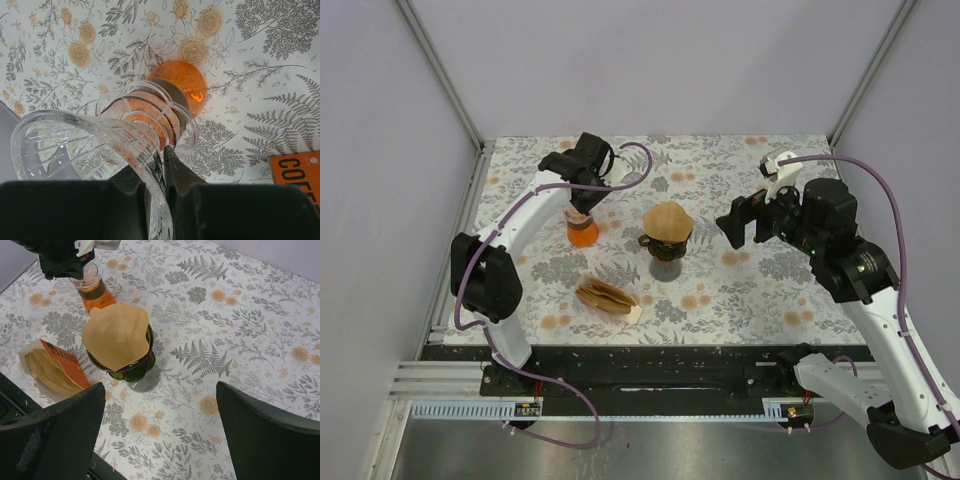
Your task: Place the coffee filter in the dripper
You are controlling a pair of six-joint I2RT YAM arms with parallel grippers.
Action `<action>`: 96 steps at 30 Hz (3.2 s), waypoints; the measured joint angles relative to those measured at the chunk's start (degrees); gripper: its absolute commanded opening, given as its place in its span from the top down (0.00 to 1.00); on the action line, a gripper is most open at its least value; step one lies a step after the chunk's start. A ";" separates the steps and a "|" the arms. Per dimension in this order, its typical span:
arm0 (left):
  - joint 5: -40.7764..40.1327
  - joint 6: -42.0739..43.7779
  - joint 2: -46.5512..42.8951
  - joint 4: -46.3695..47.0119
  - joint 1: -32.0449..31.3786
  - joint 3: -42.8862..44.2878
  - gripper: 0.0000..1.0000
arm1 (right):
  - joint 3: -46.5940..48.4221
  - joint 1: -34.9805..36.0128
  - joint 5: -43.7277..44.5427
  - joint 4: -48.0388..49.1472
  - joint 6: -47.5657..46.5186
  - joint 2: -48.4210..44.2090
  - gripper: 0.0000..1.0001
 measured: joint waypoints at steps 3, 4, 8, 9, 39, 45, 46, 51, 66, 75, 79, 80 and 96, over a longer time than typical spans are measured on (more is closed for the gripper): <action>-0.42 0.02 -0.46 1.29 0.00 -1.03 1.00 | -0.22 0.00 0.00 0.13 0.35 -0.63 0.01; -0.48 0.02 -0.52 1.60 0.00 -1.16 1.00 | -0.37 0.00 0.02 0.13 0.39 -0.94 0.00; -1.20 0.02 -0.72 2.19 0.00 -1.70 1.00 | -0.52 0.00 0.00 0.13 0.57 -1.88 0.01; -1.53 0.00 -0.81 2.34 0.00 -1.86 1.00 | -0.52 0.00 0.00 0.13 0.59 -2.01 0.01; -2.45 -0.76 -3.34 4.98 0.66 -6.03 0.53 | -1.14 0.00 -0.11 0.13 1.03 -2.54 0.01; -0.83 -0.83 -3.58 2.05 0.76 -4.24 0.45 | -1.14 0.00 -0.17 0.13 1.03 -2.49 0.01; -0.20 -0.85 -3.58 0.79 0.79 -3.06 0.43 | -1.14 0.00 -0.20 0.13 1.03 -2.47 0.01; 2.49 -0.85 -3.85 -2.71 0.79 2.45 0.31 | -1.14 0.00 -0.44 0.13 1.05 -2.40 0.02; 19.19 -3.98 -13.79 -11.54 4.57 8.52 0.27 | 1.09 3.96 -9.42 3.80 5.62 1.27 0.24; 24.39 -8.50 -19.98 -10.12 14.47 5.18 0.27 | 6.32 26.08 -3.08 6.82 1.18 15.41 0.41; 25.57 -9.53 -21.57 -9.70 16.39 3.87 0.27 | 7.52 29.83 -2.60 7.78 -0.76 20.85 0.42; 25.64 -9.68 -21.84 -9.53 16.68 3.56 0.27 | 8.46 31.19 -2.19 7.80 -1.60 22.93 0.43; 26.32 -10.58 -22.32 -8.20 17.66 1.77 0.27 | 10.10 38.56 5.60 5.55 -8.39 43.74 0.60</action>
